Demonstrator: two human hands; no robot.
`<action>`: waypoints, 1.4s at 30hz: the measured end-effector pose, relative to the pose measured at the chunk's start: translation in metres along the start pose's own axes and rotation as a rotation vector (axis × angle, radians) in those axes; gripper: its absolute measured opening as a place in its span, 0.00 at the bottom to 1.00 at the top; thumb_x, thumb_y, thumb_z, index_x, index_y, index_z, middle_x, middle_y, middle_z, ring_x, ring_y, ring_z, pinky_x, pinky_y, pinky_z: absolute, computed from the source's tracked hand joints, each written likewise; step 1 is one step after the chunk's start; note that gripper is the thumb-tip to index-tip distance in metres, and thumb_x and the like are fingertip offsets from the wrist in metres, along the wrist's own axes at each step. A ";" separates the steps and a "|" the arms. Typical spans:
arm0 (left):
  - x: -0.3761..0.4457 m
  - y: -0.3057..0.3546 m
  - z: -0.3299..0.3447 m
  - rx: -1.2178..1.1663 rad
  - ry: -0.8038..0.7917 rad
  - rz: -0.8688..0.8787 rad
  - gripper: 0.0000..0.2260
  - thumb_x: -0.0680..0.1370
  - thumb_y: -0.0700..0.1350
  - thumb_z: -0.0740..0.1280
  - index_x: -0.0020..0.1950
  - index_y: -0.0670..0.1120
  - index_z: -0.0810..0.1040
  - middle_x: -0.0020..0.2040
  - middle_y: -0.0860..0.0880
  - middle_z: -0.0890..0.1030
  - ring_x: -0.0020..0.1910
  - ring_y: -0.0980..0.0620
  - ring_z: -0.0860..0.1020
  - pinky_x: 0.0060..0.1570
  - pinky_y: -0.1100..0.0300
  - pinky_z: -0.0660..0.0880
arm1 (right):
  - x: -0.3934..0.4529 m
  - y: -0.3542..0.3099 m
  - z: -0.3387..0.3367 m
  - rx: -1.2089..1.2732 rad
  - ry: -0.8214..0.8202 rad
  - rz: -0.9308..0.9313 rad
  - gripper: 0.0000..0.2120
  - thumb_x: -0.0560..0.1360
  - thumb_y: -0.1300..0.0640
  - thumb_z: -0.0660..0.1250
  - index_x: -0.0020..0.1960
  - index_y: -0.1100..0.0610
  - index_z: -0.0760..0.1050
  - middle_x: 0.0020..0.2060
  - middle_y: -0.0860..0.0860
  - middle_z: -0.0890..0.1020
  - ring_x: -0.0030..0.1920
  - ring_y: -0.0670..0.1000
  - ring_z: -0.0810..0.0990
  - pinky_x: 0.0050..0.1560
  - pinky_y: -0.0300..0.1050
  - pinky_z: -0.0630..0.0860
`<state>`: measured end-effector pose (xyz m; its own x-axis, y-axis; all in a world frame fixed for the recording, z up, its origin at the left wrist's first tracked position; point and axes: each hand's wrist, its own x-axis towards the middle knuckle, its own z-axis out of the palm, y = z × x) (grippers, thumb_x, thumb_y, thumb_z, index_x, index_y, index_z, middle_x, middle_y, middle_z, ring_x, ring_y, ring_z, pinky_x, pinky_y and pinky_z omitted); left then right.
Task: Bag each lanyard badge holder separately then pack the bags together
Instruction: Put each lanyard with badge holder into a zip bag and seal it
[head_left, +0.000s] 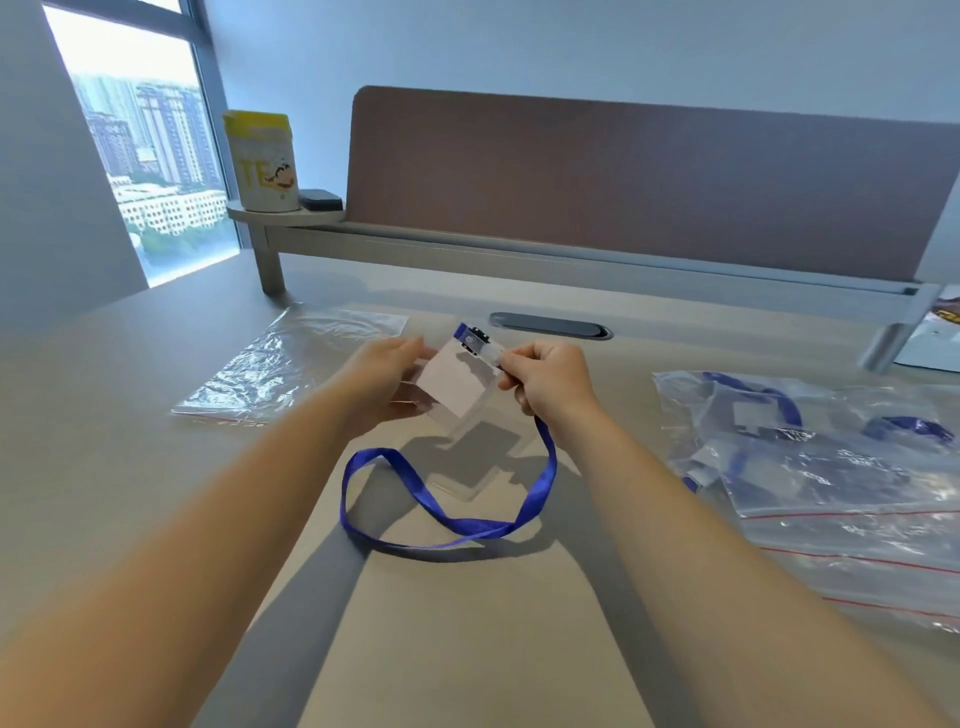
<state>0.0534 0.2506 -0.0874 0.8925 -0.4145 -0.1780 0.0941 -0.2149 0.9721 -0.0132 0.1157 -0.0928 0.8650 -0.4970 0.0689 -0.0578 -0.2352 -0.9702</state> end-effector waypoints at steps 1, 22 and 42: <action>-0.004 0.003 0.003 -0.034 -0.018 -0.003 0.15 0.81 0.52 0.53 0.46 0.45 0.74 0.42 0.47 0.77 0.38 0.51 0.76 0.41 0.59 0.75 | -0.004 -0.002 0.001 0.010 -0.016 0.024 0.13 0.75 0.62 0.63 0.32 0.57 0.71 0.26 0.52 0.75 0.24 0.47 0.65 0.26 0.37 0.63; -0.031 0.033 -0.015 -0.319 0.311 0.147 0.06 0.76 0.41 0.65 0.41 0.41 0.73 0.39 0.47 0.74 0.37 0.52 0.74 0.27 0.69 0.74 | -0.042 -0.023 -0.007 -0.050 -0.290 -0.029 0.04 0.77 0.64 0.60 0.47 0.62 0.73 0.30 0.52 0.76 0.23 0.43 0.71 0.24 0.30 0.71; -0.044 0.030 -0.067 0.703 -0.444 -0.177 0.08 0.65 0.43 0.74 0.26 0.45 0.80 0.29 0.49 0.79 0.31 0.52 0.76 0.27 0.66 0.70 | -0.017 -0.022 0.007 -0.316 -0.255 -0.135 0.07 0.73 0.58 0.67 0.38 0.60 0.75 0.28 0.51 0.73 0.29 0.46 0.67 0.31 0.37 0.67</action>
<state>0.0463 0.3220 -0.0402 0.6206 -0.6000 -0.5048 -0.2113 -0.7479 0.6292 -0.0230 0.1350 -0.0740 0.9686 -0.2309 0.0920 -0.0514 -0.5482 -0.8348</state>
